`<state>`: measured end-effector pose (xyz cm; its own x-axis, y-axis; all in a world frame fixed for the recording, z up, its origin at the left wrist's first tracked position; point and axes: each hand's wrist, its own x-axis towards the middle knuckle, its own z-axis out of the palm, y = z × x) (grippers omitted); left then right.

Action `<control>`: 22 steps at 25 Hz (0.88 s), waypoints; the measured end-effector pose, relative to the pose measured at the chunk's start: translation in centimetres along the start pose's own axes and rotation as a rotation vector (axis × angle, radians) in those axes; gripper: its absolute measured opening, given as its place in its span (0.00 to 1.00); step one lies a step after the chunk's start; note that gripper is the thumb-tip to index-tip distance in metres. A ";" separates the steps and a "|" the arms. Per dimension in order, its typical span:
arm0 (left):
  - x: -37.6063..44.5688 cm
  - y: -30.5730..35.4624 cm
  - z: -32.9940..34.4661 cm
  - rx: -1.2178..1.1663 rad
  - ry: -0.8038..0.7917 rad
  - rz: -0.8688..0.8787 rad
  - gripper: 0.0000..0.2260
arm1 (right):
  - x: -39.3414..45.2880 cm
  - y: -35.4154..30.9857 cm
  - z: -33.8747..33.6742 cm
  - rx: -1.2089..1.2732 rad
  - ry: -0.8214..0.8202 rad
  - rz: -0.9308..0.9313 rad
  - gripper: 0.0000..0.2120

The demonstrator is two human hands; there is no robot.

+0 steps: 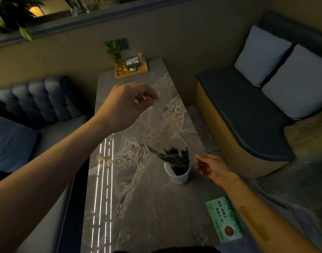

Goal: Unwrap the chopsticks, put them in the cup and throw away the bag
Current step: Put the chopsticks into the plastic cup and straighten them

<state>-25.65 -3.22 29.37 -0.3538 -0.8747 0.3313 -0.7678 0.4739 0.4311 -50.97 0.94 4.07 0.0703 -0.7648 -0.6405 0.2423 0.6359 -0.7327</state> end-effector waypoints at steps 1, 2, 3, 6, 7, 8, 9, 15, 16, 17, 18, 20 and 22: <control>0.2 0.4 0.0 -0.008 0.005 0.003 0.05 | 0.0 0.1 -0.2 0.017 -0.006 0.008 0.03; 0.4 0.8 0.0 -0.016 0.014 0.010 0.05 | 0.0 0.2 -0.4 0.041 -0.013 0.017 0.03; 0.6 1.1 -0.1 -0.021 0.023 0.022 0.05 | 0.0 0.3 -0.6 0.067 -0.021 0.025 0.03; 1.2 2.2 -0.4 -0.016 0.036 0.058 0.05 | 0.1 0.4 -0.6 0.095 -0.057 0.030 0.03; 1.4 2.5 -0.4 -0.009 0.037 0.063 0.05 | 0.1 0.3 -0.5 0.090 -0.068 0.029 0.04; 1.6 2.7 -0.5 -0.001 0.040 0.067 0.06 | 0.1 0.2 -0.4 0.087 -0.078 0.030 0.04; 1.7 2.9 -0.5 0.005 0.044 0.070 0.06 | 0.0 0.1 -0.2 0.088 -0.087 0.031 0.04; 1.4 2.9 -0.6 -0.016 0.073 0.070 0.06 | -0.5 -0.1 -0.2 0.107 -0.101 0.035 0.05; 1.3 2.8 -0.7 -0.019 0.077 0.066 0.06 | -0.6 -0.1 -0.2 0.107 -0.104 0.034 0.05; 1.3 2.7 -0.8 -0.021 0.084 0.061 0.06 | -0.7 -0.3 -0.1 0.106 -0.110 0.032 0.05; 1.3 2.6 -1.0 -0.023 0.092 0.059 0.06 | -0.8 -0.4 0.0 0.108 -0.117 0.029 0.05; 1.3 2.2 -1.5 -0.029 0.115 0.057 0.05 | -1.0 -0.8 0.1 0.108 -0.127 0.019 0.05; 1.0 1.5 -2.0 -0.031 0.138 0.051 0.05 | -1.2 -1.1 0.4 0.097 -0.134 0.005 0.05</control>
<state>-26.06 -3.24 32.05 -0.3133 -0.8280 0.4651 -0.7332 0.5221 0.4356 -50.95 1.14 5.73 0.1986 -0.7725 -0.6032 0.3330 0.6320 -0.6997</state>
